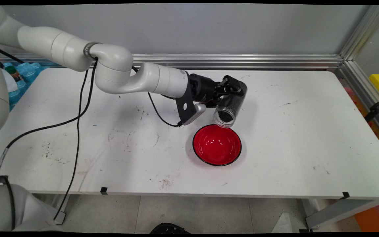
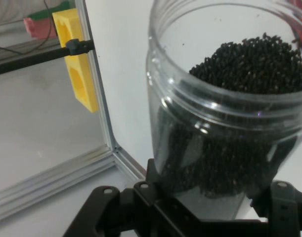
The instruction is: Pour the black seasoning powder in the red bowl
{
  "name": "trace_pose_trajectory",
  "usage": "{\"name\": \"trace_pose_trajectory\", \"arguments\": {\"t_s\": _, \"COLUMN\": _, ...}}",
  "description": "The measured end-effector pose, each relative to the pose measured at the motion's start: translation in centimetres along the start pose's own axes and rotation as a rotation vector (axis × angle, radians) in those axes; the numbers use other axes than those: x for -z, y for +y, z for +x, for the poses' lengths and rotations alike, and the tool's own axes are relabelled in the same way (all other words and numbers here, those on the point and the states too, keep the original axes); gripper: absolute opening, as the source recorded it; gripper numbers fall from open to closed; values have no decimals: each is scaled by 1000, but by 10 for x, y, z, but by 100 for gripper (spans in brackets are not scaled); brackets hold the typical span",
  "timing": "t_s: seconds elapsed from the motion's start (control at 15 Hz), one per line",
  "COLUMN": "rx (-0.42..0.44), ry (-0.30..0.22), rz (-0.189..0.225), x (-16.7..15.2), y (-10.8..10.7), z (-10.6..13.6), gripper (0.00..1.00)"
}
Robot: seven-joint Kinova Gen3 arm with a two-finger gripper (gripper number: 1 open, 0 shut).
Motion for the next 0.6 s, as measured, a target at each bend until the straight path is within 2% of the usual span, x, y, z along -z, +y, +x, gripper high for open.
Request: {"name": "trace_pose_trajectory", "arguments": {"t_s": 0.6, "rx": -97, "ry": -7, "rz": 49, "x": -9, "y": 8, "z": 6, "gripper": 0}}
